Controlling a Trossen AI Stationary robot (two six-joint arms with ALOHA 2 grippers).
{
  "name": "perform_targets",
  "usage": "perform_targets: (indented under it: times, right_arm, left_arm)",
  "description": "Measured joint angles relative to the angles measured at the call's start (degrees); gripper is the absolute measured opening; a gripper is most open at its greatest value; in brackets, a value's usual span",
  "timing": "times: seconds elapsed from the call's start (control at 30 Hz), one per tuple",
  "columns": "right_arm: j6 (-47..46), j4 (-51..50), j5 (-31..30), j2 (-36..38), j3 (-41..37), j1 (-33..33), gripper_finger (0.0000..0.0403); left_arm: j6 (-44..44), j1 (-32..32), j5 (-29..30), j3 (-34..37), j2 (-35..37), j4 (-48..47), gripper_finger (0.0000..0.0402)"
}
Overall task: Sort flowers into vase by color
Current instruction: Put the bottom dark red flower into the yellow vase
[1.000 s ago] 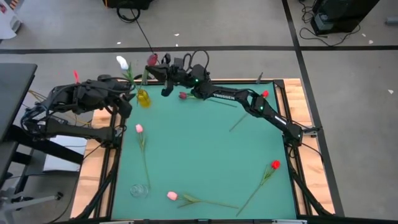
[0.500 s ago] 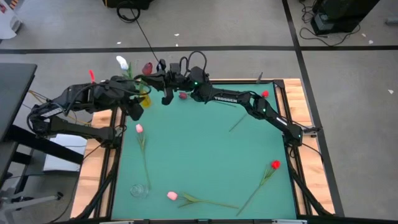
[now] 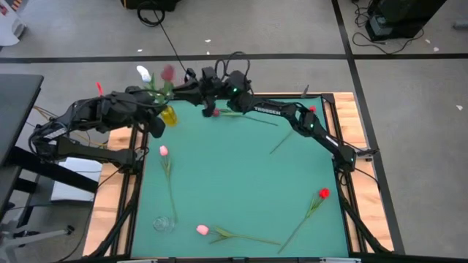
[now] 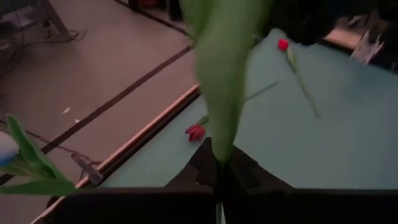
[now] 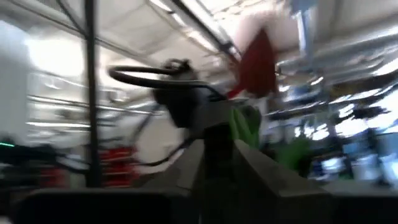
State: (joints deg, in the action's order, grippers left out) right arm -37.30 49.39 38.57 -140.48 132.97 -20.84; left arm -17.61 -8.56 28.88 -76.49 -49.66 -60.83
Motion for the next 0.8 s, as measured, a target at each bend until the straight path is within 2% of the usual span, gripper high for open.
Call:
perform_targets:
  times: [0.1,0.27,0.37,0.43,0.53,0.6,0.67,0.8]
  right_arm:
    - [-12.11,0.00,3.32,1.69,0.00,-3.64,0.0124]
    - [-11.66,-4.45,8.22,6.66,0.07,-7.25,0.0121]
    - [-3.19,-17.78,11.49,10.84,0.07,-8.32,0.0119]
    - [6.89,-31.63,11.12,14.43,0.07,-8.96,0.0119]
    - [24.00,-51.93,5.45,20.61,0.07,-9.50,0.0118]
    - [31.71,-61.06,1.70,24.23,0.09,-9.54,0.0118]
    - [34.67,-67.68,-0.70,27.12,0.09,-9.70,0.0118]
    - [34.70,-79.69,-5.43,32.10,0.08,-10.46,0.0118]
  left_arm:
    - [-1.72,0.00,0.44,0.00,0.65,0.53,0.0004]
    - [-2.58,0.00,2.55,0.00,2.02,2.51,0.0003]
    - [-2.79,0.00,3.15,0.00,2.99,3.27,0.0002]
    - [-3.28,0.00,3.62,0.00,3.01,3.74,0.0002]
    - [-4.03,0.00,4.45,0.00,2.96,3.66,0.0002]
    - [-4.04,0.00,4.48,0.00,2.78,3.64,0.0002]
    - [-4.06,0.00,4.84,0.00,2.21,3.83,0.0002]
    - [-2.15,0.00,6.24,0.00,1.24,7.74,0.0001]
